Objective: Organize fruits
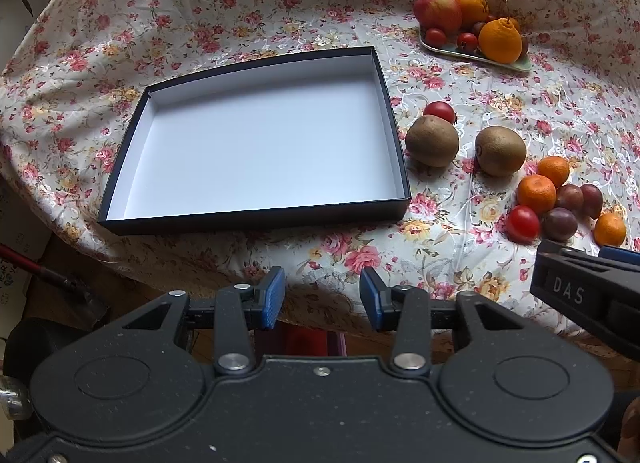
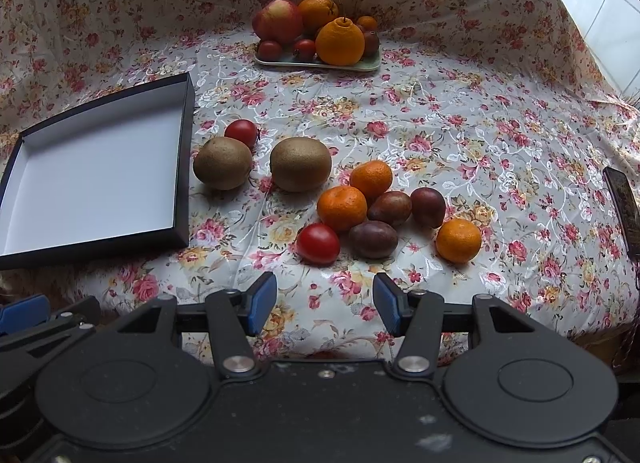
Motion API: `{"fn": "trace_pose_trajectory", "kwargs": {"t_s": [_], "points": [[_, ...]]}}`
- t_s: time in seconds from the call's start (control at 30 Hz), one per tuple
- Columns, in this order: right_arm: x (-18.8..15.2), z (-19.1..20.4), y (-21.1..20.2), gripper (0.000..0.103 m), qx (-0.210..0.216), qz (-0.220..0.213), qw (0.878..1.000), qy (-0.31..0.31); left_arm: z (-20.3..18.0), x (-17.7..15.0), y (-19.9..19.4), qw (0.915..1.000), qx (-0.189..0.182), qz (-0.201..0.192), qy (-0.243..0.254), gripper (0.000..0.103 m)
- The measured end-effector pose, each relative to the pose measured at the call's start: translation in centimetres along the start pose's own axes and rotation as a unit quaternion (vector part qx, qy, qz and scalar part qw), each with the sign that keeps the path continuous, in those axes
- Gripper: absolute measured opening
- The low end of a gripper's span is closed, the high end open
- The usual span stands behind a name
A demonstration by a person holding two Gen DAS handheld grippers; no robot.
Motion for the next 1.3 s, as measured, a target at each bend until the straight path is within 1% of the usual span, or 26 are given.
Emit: {"fn": "trace_pose_trajectory", "kwargs": {"t_s": [1.0, 1.3], "points": [[-0.46, 0.05, 0.55, 0.055, 0.008, 0.023, 1.0, 0.005, -0.04, 0.14, 0.21, 0.9999, -0.001, 0.012, 0.006, 0.051], [-0.92, -0.77, 0.95, 0.055, 0.014, 0.045, 0.999, 0.023, -0.52, -0.34, 0.52, 0.9993, -0.008, 0.031, 0.02, 0.051]]}}
Point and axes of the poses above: each gripper's, at about its wrist camera, not at the fingertips, and y roughly the way its jaws point, z to its left, x to its top, the point moved 8 cm from there along y, roughly the way its jaws point, and after that the axes turned 15 degrees about -z, right-handed, at the moved point
